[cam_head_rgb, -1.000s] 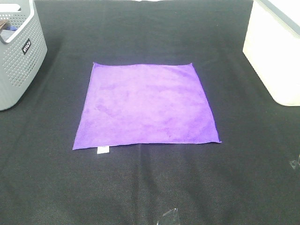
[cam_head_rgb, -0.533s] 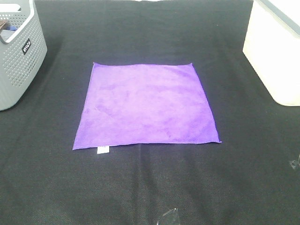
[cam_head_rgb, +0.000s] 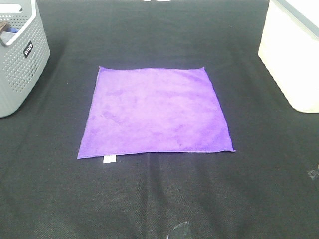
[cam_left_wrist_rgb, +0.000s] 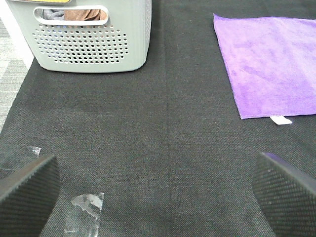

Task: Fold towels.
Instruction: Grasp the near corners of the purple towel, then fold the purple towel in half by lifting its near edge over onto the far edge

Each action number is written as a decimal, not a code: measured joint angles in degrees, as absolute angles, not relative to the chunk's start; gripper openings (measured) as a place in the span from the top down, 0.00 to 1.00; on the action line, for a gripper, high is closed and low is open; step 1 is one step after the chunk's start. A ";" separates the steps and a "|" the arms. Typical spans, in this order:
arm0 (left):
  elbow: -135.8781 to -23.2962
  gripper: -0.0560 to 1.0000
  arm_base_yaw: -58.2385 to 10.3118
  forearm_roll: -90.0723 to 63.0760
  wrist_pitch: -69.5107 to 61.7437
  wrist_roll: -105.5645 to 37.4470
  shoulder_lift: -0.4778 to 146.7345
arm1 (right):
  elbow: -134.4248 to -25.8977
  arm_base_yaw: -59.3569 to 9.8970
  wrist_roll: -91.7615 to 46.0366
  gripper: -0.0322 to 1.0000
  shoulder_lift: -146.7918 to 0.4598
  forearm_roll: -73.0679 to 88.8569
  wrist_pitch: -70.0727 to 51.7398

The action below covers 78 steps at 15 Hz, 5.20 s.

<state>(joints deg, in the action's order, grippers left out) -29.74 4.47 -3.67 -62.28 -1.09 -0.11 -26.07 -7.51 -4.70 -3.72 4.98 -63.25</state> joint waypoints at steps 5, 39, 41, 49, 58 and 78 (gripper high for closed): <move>-43.72 0.01 4.47 -5.73 -69.56 -0.63 33.12 | -36.90 -7.51 -2.01 0.07 -35.29 5.84 -60.68; -67.78 0.03 1.43 -45.03 -50.25 -35.41 120.21 | -68.53 8.54 -32.60 0.17 -121.58 40.45 -53.40; -68.07 0.03 1.49 -45.03 -50.53 -35.41 120.38 | -68.81 8.54 -32.66 0.18 -121.93 40.85 -53.86; -68.12 0.09 -7.16 -45.55 -46.41 -31.00 120.38 | -68.81 -1.09 -32.72 0.20 -122.04 43.03 -50.99; -68.07 0.28 -14.61 -51.68 -41.42 -29.45 121.24 | -71.91 -12.43 -32.66 0.26 -123.47 43.37 -46.98; -62.97 0.95 -14.84 -43.89 -37.70 -30.14 116.71 | -71.45 -12.61 -27.10 0.96 -121.64 35.07 -52.65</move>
<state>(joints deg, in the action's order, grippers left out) -62.97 -14.84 -43.89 -37.70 -30.14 116.71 -71.45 -12.61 -27.10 -121.64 35.07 -52.65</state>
